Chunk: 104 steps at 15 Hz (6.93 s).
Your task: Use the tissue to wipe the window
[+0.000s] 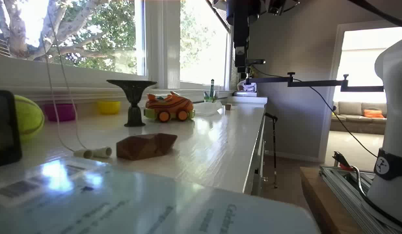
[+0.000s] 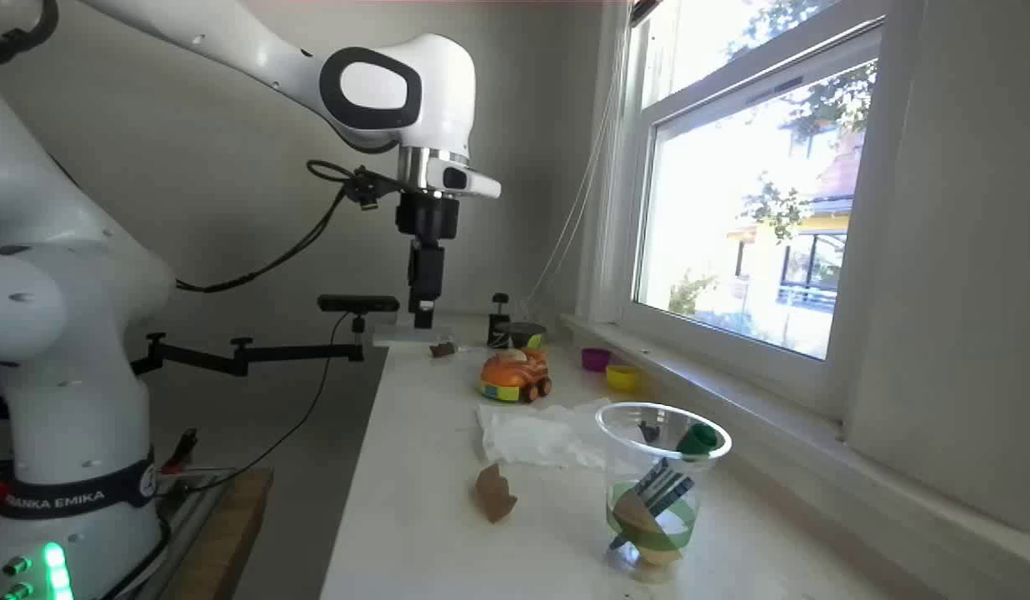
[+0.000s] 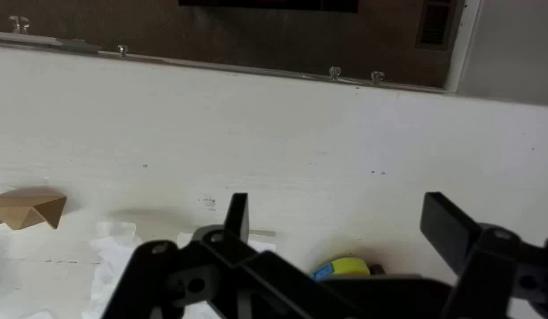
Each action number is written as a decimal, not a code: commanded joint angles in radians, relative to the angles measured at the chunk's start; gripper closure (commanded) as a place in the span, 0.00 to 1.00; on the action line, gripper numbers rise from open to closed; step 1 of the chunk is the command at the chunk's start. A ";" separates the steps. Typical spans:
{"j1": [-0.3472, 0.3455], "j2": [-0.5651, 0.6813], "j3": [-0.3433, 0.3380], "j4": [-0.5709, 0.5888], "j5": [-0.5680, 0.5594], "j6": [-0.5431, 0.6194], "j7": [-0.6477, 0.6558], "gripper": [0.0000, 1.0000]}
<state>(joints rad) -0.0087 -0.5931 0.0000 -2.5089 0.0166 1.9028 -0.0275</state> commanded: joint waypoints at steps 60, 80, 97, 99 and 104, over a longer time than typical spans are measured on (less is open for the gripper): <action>-0.160 0.524 0.019 0.165 -0.570 0.821 0.805 1.00; -0.153 0.692 0.049 0.590 -1.362 1.210 1.379 1.00; -0.113 0.801 0.052 0.802 -1.658 1.217 1.636 1.00; -0.110 0.802 0.053 0.824 -1.693 1.214 1.670 1.00; -0.104 0.801 0.058 0.887 -1.786 1.208 1.759 1.00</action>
<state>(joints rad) -0.1185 0.1878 0.0538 -1.6945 -1.6820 3.1053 1.6427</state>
